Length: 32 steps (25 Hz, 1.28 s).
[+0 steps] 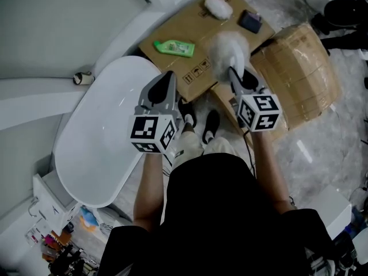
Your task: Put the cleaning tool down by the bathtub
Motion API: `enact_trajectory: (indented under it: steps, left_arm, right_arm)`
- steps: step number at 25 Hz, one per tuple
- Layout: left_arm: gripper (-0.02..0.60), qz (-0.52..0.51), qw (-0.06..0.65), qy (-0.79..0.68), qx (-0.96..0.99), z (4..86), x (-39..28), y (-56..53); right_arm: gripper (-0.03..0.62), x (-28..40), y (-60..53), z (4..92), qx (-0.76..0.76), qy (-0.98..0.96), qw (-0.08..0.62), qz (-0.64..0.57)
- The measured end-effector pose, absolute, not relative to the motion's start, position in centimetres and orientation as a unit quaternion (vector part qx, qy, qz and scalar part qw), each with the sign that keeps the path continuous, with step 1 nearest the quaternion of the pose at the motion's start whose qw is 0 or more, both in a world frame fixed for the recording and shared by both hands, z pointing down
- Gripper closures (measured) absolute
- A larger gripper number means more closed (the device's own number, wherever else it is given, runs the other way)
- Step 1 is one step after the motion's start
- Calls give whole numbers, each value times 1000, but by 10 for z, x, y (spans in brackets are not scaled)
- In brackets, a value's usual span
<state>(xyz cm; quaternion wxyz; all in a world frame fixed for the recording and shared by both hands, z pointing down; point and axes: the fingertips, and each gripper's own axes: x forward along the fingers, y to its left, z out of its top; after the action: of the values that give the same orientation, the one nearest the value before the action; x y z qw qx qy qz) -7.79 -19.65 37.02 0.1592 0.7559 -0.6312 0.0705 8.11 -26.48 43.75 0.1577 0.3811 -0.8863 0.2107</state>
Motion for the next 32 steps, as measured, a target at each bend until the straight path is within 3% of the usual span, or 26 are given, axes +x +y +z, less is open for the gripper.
enact_trajectory:
  steps: [32]
  left_arm:
    - [583, 109, 233, -536, 804, 468, -133, -314]
  right_arm:
    - [494, 5, -346, 580, 414, -829, 276, 256]
